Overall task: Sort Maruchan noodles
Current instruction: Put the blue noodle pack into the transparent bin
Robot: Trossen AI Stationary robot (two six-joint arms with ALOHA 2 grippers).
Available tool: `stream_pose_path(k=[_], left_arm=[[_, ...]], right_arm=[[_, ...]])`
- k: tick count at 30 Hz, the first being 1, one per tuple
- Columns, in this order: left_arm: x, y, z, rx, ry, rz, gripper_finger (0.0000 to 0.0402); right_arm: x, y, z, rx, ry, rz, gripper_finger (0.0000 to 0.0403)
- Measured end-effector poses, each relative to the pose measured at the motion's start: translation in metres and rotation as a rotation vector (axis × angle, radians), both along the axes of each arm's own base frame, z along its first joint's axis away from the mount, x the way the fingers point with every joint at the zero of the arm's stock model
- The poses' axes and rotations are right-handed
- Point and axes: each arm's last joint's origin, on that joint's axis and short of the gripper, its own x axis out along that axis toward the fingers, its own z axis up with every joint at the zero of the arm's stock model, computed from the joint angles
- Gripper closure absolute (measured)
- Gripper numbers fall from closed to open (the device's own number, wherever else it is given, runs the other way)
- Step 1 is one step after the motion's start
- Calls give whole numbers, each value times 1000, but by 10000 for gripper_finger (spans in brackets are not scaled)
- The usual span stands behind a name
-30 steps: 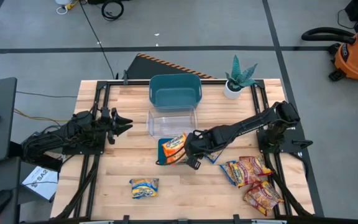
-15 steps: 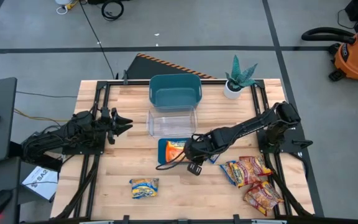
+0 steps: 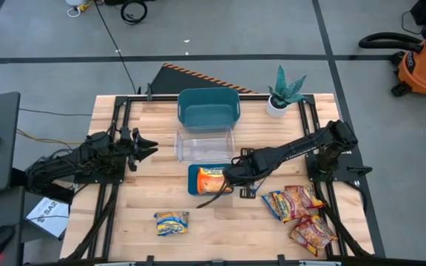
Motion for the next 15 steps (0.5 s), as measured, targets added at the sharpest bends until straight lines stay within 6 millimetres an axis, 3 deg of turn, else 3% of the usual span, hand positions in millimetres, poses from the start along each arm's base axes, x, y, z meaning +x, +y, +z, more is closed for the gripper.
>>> stream_pose_path(k=[6, 15], left_arm=[[0, 0, 0, 0, 0, 0, 260], [0, 0, 0, 0, 0, 0, 260]], right_arm=[[-2, -8, -25, 4, 12, 45, 318], [10, -16, -33, 10, -99, 103, 225]])
